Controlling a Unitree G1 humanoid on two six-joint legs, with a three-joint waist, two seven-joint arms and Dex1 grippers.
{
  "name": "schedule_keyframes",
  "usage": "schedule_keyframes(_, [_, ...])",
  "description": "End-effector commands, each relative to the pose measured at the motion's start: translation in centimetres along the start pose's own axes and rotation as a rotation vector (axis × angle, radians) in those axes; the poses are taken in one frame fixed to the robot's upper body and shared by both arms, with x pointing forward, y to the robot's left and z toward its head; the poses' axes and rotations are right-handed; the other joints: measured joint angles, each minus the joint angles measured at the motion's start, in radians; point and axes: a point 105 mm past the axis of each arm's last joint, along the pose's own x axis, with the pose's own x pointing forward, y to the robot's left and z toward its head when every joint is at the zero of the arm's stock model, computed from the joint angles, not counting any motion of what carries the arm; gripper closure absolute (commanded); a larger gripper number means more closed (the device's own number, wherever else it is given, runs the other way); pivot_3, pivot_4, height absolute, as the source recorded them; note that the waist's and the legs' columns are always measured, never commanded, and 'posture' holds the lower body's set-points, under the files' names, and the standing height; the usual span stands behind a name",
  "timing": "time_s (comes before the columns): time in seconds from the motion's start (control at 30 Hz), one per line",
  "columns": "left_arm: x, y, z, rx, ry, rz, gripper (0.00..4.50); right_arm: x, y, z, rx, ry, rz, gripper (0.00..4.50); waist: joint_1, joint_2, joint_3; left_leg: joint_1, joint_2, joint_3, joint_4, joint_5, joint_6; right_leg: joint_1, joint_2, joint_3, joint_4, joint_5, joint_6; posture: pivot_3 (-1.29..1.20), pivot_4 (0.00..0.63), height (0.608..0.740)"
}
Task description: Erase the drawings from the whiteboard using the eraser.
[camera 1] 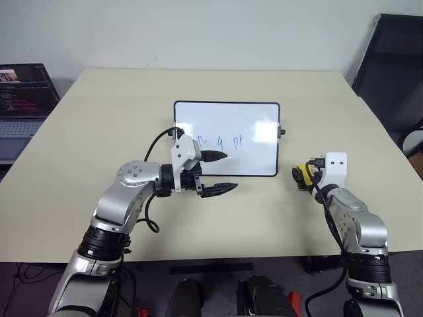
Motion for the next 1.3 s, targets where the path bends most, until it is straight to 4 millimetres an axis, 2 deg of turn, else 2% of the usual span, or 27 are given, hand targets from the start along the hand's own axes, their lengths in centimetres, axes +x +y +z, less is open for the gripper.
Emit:
schedule_keyframes(0.03, [0.0, 0.0, 1.5, 0.047, -0.046, 0.005, 0.00, -0.2, -0.4, 1.1, 0.000, -0.055, -0.015, 0.38, 0.000, 0.000, 0.000, 0.000, 0.000, 0.000, 0.000, 0.000, 0.000, 0.000, 0.000, 0.000, 0.000, 0.000, 0.000, 0.00, 0.150, 0.740])
schedule_keyframes(0.4, [0.3, -0.2, 1.5, 0.048, -0.050, -0.004, 0.00, 0.0, -0.1, 0.5, -0.054, -0.034, -0.025, 0.38, 0.000, 0.000, 0.000, 0.000, 0.000, 0.000, 0.000, 0.000, 0.000, 0.000, 0.000, 0.000, 0.000, 0.000, 0.000, 0.00, 0.150, 0.740])
schedule_keyframes(0.6, [0.3, -0.2, 1.5, 0.050, -0.051, -0.001, 0.00, 0.1, -0.1, 1.2, -0.012, -0.127, -0.034, 0.38, -0.001, 0.000, 0.000, 0.000, 0.000, 0.000, 0.000, 0.000, 0.000, 0.000, 0.000, 0.000, 0.000, 0.000, 0.000, 0.00, 0.150, 0.740])
schedule_keyframes(0.83, [0.3, -0.2, 1.5, 0.052, -0.053, -0.002, 0.00, 0.1, -0.2, 0.2, -0.002, -0.176, -0.053, 0.38, -0.006, 0.000, 0.000, 0.000, 0.000, 0.000, 0.000, 0.000, 0.000, 0.000, 0.000, 0.000, 0.000, 0.000, 0.000, 0.00, 0.150, 0.740])
schedule_keyframes(1.1, [0.3, 0.0, 1.5, 0.057, -0.053, 0.000, 0.00, 0.0, -0.2, 0.1, 0.005, -0.230, -0.068, 0.38, -0.012, 0.000, 0.000, 0.000, 0.000, -0.001, 0.000, 0.000, 0.000, 0.000, 0.000, 0.000, 0.000, 0.000, 0.000, 0.00, 0.150, 0.740])
schedule_keyframes(1.3, [0.3, -0.1, 1.5, 0.059, -0.053, 0.000, 0.00, 0.2, 0.0, -0.4, 0.000, -0.202, -0.058, 0.38, -0.012, 0.000, 0.000, 0.000, 0.000, -0.001, 0.000, 0.000, 0.000, 0.000, 0.000, 0.000, 0.000, 0.001, -0.001, 0.00, 0.150, 0.740])
